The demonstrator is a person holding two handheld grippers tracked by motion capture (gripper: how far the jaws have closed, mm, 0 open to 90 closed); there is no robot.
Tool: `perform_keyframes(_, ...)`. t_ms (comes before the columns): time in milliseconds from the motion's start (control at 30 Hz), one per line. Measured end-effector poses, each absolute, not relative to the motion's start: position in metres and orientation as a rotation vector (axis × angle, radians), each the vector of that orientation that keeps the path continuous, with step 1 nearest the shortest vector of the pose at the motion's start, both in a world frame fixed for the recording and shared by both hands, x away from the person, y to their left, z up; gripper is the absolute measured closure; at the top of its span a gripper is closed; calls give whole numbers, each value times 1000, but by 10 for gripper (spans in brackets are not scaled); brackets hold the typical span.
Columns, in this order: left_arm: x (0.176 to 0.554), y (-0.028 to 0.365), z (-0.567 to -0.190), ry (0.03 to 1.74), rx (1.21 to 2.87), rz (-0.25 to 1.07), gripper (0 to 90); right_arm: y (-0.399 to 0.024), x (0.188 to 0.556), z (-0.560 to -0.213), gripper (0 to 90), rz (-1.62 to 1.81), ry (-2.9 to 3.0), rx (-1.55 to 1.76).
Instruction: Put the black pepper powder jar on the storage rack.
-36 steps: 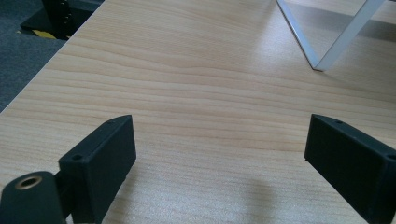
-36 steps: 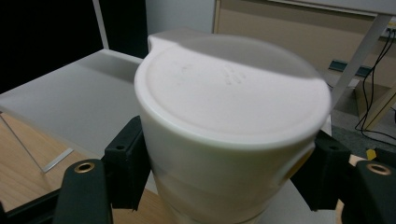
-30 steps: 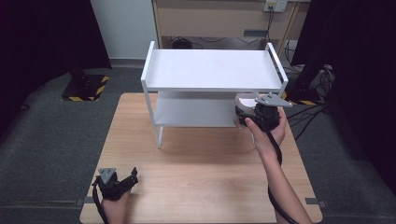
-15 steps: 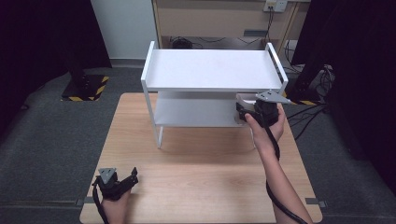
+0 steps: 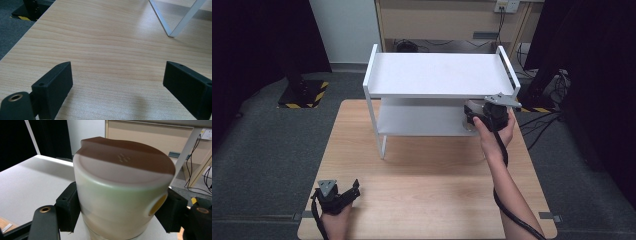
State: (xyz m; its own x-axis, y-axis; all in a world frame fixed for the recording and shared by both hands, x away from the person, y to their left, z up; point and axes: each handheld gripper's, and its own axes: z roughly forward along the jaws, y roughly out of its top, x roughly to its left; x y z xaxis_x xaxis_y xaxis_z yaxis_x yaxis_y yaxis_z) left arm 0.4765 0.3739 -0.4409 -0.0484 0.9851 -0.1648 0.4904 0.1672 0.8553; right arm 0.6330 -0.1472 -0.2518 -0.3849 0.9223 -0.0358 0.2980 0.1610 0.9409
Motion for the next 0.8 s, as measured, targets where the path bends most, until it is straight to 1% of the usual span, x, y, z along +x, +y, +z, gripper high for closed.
perform_keyframes(433, 477, 374, -441, 1658, 1430, 792, 86, -148, 633, -257, 296, 1254, 1762, 1182)
perform_keyframes(567, 477, 373, -441, 1658, 1433, 792, 86, -148, 633, -255, 206, 1254, 1780, 1184)
perform_keyframes(800, 477, 373, -441, 1659, 1433, 793, 86, -142, 625, -257, 161, 1216, 1789, 1148)
